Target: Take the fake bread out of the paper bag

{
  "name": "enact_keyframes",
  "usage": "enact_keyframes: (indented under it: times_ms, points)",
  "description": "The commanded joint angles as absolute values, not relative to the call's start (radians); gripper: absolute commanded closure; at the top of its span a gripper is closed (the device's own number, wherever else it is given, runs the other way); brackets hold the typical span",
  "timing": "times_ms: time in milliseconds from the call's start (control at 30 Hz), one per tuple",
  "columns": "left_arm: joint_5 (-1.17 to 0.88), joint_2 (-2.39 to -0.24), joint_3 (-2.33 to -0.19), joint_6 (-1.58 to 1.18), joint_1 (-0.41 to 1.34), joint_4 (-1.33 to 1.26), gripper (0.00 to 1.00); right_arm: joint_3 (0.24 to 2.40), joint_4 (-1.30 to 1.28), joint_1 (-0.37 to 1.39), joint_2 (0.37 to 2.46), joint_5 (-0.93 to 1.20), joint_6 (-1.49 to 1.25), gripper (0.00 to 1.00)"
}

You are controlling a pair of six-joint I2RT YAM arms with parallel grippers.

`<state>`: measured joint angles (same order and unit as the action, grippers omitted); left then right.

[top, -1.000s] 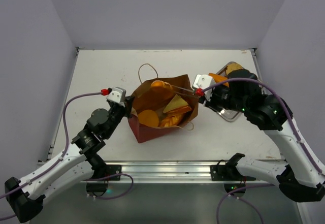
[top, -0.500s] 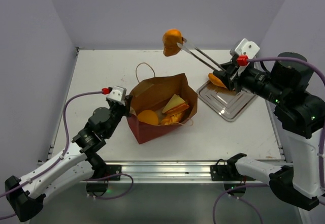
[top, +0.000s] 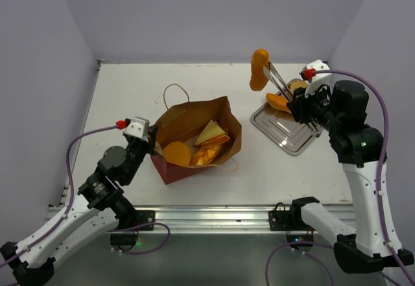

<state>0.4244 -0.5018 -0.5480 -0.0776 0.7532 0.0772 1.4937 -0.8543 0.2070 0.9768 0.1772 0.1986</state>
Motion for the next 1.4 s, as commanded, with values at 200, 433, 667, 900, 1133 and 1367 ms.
enact_keyframes:
  times_ms: [200, 433, 667, 900, 1133, 1367]
  points:
    - [0.420, -0.417, -0.560, -0.028, 0.755, 0.094, 1.00, 1.263, -0.753, -0.105, 0.877, 0.441, 0.031, 1.00]
    - [0.397, -0.368, -0.546, -0.017, 0.755, 0.109, 1.00, 1.115, -0.755, -0.359, 0.876, 0.721, -0.061, 1.00]
    - [0.380, -0.342, -0.531, -0.006, 0.755, 0.103, 1.00, 1.000, -0.752, -0.541, 0.899, 0.882, -0.121, 1.00]
    - [0.362, -0.330, -0.512, -0.009, 0.755, 0.084, 1.00, 0.939, -0.779, -0.730, 0.997, 1.000, -0.109, 1.00]
    - [0.359, -0.331, -0.506, -0.008, 0.755, 0.075, 1.00, 0.942, -0.839, -0.795, 1.100, 0.970, -0.051, 1.00]
    - [0.360, -0.324, -0.502, -0.011, 0.755, 0.074, 1.00, 0.956, -0.876, -0.799, 1.204, 0.847, -0.061, 1.00]
